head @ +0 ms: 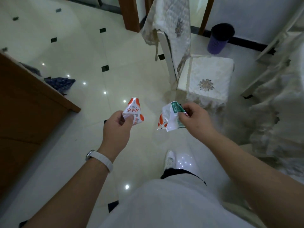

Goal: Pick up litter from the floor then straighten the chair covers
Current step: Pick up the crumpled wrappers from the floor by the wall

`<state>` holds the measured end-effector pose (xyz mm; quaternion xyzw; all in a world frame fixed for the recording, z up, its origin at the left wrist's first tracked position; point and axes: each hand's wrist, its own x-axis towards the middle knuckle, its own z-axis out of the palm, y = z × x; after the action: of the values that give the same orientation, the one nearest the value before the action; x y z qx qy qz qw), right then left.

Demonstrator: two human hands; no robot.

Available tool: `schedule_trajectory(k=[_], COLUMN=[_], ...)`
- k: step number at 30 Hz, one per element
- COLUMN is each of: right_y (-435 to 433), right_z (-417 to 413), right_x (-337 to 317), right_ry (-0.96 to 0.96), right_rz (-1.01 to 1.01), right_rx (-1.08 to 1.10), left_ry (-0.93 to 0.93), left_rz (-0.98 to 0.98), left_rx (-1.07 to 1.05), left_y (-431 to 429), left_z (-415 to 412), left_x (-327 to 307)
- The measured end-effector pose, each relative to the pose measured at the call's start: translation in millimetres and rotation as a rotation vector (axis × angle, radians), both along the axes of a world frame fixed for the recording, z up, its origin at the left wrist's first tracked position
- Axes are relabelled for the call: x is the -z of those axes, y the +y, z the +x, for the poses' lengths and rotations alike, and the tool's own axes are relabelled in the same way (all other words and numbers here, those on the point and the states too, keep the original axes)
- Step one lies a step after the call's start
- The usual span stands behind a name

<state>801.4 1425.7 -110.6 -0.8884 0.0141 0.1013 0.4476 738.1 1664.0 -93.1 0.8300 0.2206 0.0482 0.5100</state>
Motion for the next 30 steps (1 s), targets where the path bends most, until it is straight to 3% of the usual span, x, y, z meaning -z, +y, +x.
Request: schedule_trajectory(k=[6,14,21,30], right_y=[11,69,146,228], right_z=[106,210,305,411], right_x=[-28,-26,-19,-49], right_ry=[-0.054,-0.029,-0.017,-0.065], right_rz=[-0.056,-0.054,-0.118,-0.137], right_rx=[-0.105,-0.058,0.052,0.238], left_ry=[-0.048,-0.033,0.001,-0.036], left_rz=[0.053,0.068,-0.079,-0.094], left_rx=[0.027,0.073,0.127,0.329], left_y=[8,70,154,241], left_z=[111,214,328,492], left_x=[-16,-6,24,0])
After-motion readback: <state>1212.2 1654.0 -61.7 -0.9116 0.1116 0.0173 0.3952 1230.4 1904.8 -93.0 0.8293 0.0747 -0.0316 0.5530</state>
